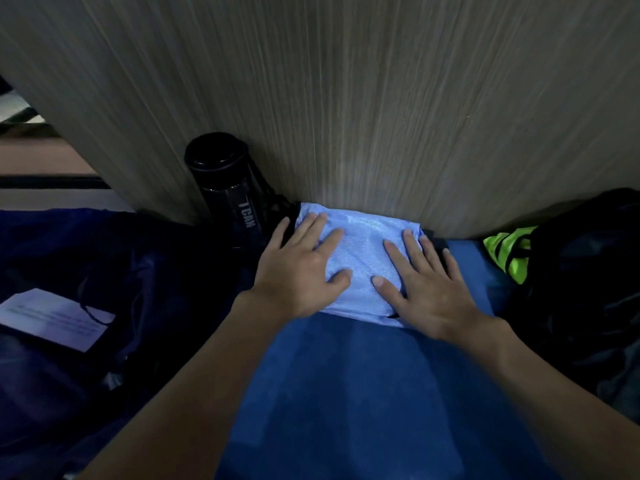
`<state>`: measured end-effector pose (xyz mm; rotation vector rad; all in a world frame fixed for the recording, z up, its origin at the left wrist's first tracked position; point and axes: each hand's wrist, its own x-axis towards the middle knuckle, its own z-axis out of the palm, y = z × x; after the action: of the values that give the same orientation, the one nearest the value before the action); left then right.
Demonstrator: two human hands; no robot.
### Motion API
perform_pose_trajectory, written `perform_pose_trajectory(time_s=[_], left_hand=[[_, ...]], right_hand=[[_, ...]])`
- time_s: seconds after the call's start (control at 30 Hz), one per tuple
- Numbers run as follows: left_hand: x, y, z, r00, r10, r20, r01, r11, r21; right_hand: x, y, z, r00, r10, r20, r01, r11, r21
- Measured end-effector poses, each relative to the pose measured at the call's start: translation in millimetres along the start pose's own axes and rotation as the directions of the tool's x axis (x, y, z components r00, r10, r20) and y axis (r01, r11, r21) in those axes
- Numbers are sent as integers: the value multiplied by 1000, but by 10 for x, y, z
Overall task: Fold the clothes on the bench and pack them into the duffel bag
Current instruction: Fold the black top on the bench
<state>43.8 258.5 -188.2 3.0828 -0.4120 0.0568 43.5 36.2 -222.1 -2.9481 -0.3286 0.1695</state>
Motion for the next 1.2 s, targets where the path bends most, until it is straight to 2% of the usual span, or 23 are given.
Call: perform_pose_trajectory(time_s=[0.07,0.13,0.2,0.27,0.47,0.57,0.63,0.7,0.8,0.87,0.97,1.03,1.1,1.2], left_hand=[[21,-36,10,999,-1,-33,1,1000,-16],[6,-24,-34,986,8,-165,-16,999,-51],[-17,52,-113,940,25,-339,-55,995,-78],[-10,242,-255,905,35,-423,-94,988,-120],[97,1144,-666,955,157,-252,-229,930,-287],[170,1625,-673,967,217,-131,-251,888,-386],[220,1937,-600,965,255,-63,-258,875,-410],[258,2184,-507,964,263,-26,-249,871,-423],[347,2445,-372,978,204,38,-150,823,-548],[420,2580,-314,984,163,74,-84,785,-614],[488,2733,-280,978,173,119,-76,818,-570],[499,2788,-272,983,164,86,-98,853,-512],[502,2826,-268,989,145,39,-106,861,-497],[486,2863,-282,990,130,-46,-133,809,-572]], right_hand=[[-4,-1,-30,1000,12,4,-12,1000,-4],[-54,-11,-84,999,3,-38,-2,1000,11],[-146,-15,-158,990,-19,-140,24,999,34],[-258,8,-296,967,-11,-253,22,999,43],[-673,426,-764,925,103,-366,-147,985,-94],[-1029,883,-862,867,207,-454,-314,933,-175],[-1259,1155,-903,832,351,-430,-452,878,-157],[-1432,1355,-904,825,449,-344,-520,841,-148],[-1578,1589,-860,846,442,-297,-493,861,-123],[-1619,1703,-842,858,373,-353,-437,891,-120],[-1618,1805,-873,833,341,-435,-412,908,-76],[-1607,1815,-924,824,362,-435,-408,913,-14],[-1602,1831,-961,848,370,-379,-386,922,36],[-1598,1861,-984,882,397,-253,-404,914,24]])
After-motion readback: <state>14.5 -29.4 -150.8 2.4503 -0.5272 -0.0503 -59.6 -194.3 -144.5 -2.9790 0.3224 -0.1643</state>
